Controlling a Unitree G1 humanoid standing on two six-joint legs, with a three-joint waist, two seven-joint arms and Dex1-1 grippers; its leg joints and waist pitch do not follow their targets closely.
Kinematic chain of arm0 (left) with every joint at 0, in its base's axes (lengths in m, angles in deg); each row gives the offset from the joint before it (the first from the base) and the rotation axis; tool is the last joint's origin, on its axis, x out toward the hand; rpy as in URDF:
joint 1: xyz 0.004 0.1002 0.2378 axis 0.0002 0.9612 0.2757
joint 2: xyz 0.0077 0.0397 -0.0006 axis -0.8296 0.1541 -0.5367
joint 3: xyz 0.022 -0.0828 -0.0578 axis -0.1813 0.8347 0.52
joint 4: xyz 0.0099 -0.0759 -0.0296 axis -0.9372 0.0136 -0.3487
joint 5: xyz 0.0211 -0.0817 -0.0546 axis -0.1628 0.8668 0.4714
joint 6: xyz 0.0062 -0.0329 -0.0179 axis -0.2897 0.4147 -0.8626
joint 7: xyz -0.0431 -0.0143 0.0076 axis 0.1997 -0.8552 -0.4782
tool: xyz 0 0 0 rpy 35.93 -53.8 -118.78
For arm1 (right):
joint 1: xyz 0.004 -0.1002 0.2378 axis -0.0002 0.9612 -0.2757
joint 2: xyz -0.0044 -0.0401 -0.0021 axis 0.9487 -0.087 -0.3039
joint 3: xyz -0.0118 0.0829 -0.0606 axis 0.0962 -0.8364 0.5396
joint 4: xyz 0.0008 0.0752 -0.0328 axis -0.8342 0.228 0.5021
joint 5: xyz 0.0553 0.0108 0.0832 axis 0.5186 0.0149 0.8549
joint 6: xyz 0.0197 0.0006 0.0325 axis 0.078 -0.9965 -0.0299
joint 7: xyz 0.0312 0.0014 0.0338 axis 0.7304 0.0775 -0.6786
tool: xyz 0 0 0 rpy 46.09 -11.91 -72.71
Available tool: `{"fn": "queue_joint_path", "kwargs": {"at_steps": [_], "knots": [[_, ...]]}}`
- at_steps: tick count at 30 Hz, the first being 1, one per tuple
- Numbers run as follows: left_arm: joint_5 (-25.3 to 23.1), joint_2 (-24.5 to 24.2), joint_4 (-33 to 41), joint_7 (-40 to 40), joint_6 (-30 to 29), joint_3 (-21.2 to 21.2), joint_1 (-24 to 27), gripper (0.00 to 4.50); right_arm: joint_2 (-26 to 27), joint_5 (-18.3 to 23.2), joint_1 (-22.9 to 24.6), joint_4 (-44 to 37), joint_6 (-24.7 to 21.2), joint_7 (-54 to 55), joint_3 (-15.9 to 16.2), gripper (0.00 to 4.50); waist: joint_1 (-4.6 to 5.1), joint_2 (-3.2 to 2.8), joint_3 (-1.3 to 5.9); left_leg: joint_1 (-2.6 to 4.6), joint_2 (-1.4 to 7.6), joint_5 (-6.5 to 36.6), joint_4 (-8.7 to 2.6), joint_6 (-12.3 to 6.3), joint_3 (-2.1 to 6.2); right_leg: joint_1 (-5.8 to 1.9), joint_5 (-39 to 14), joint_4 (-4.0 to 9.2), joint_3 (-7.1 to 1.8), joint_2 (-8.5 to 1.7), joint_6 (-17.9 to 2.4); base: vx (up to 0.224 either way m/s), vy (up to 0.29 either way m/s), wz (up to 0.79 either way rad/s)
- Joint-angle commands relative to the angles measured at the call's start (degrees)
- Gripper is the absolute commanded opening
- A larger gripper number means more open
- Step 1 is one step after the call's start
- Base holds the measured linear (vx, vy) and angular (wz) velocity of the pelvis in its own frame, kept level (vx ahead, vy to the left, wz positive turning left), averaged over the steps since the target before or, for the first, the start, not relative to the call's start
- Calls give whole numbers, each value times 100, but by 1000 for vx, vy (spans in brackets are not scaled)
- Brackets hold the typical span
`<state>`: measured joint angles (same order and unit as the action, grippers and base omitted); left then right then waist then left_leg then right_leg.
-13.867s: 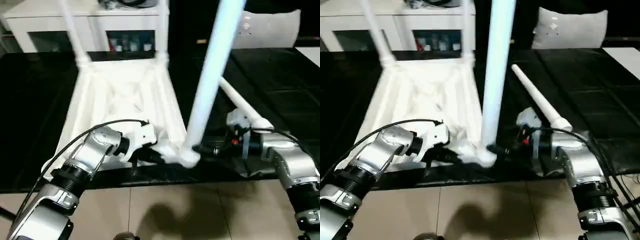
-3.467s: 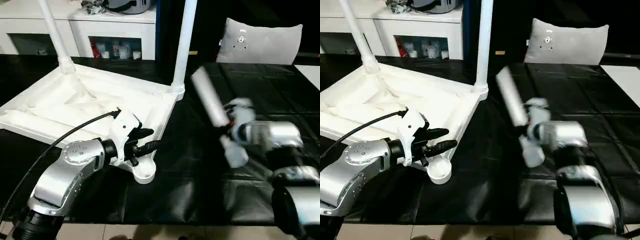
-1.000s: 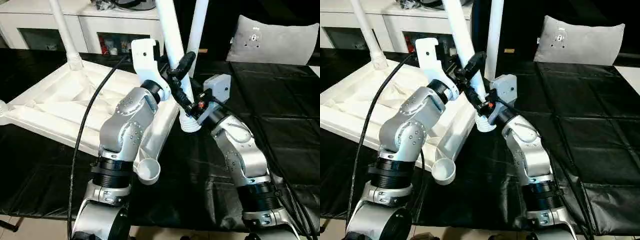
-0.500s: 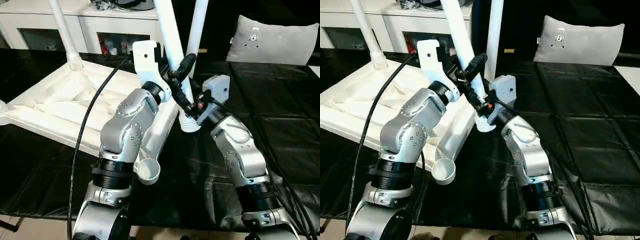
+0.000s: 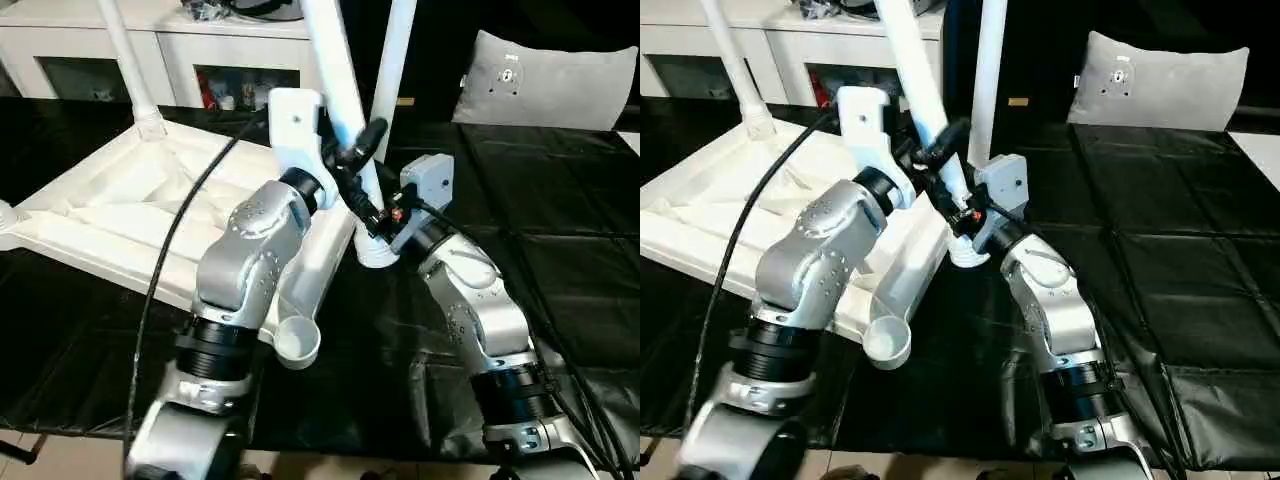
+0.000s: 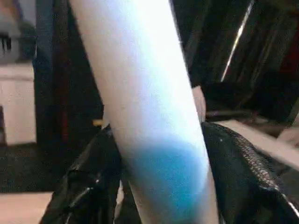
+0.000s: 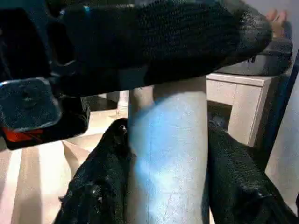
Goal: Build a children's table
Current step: Pick table leg
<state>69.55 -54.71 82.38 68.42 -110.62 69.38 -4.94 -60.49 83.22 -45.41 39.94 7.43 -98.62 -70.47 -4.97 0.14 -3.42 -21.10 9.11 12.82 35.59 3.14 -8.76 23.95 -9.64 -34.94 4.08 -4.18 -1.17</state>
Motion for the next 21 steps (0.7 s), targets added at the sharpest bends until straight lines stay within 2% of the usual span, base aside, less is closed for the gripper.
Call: {"fn": "queue_joint_path", "kwargs": {"at_steps": [1,2,3,8,13,14,15,18,20,21], "knots": [[-311,-161,-148,25,25,-54,69,234,-51,-20,-20,-65,117,-50,-17,182,13,-24,412,6,350,391,-447,-302,89,-399,-759,359,-302,-427,-1165,0,0,0],[-329,-185,-150,24,31,-57,76,225,-53,-21,-20,-62,121,-51,-15,182,15,-27,407,2,345,402,-448,-296,83,-400,-736,360,-304,-423,-1184,0,0,0],[-360,-219,-166,15,53,-56,77,219,-58,-22,-26,-52,124,-56,-13,182,17,-6,407,3,347,413,-451,-293,81,-404,-745,362,-304,-424,-1185,0,0,0],[-398,-256,-203,36,123,-74,86,211,-65,-39,-18,-51,135,-67,9,182,11,-15,406,3,343,426,-452,-268,80,-403,-835,365,-304,-428,-1163,0,0,0],[202,53,-147,68,-24,302,46,209,-106,-76,-54,-4,150,-60,21,182,7,3,403,2,339,425,-446,-261,69,-404,-882,368,-304,-433,-1200,0,0,0],[202,53,-147,68,-24,302,46,203,-106,-76,-54,-4,150,-60,21,182,11,5,403,-4,337,416,-444,-268,65,-404,-868,366,-306,-429,-1207,0,0,0],[578,234,-110,47,-156,555,3,203,-125,-104,-62,15,152,-56,34,182,15,14,403,-3,339,412,-446,-290,67,-400,-861,366,-304,-420,-1201,0,0,0],[808,308,-107,12,-246,732,-45,194,-127,-63,-56,4,83,-84,36,182,11,20,407,-12,321,371,-429,-331,55,-406,-849,366,-304,-423,-1234,0,0,0],[798,279,-143,9,-229,727,-53,190,-153,-107,-54,11,80,-54,54,252,9,-2,400,-9,326,402,-437,-378,63,-395,-956,381,-298,-415,-1188,0,0,0],[763,257,-174,19,-214,708,-52,190,-186,-182,-54,27,107,-13,75,252,9,0,402,-6,331,400,-438,-382,66,-392,-973,388,-296,-412,-1170,0,0,0]]}}
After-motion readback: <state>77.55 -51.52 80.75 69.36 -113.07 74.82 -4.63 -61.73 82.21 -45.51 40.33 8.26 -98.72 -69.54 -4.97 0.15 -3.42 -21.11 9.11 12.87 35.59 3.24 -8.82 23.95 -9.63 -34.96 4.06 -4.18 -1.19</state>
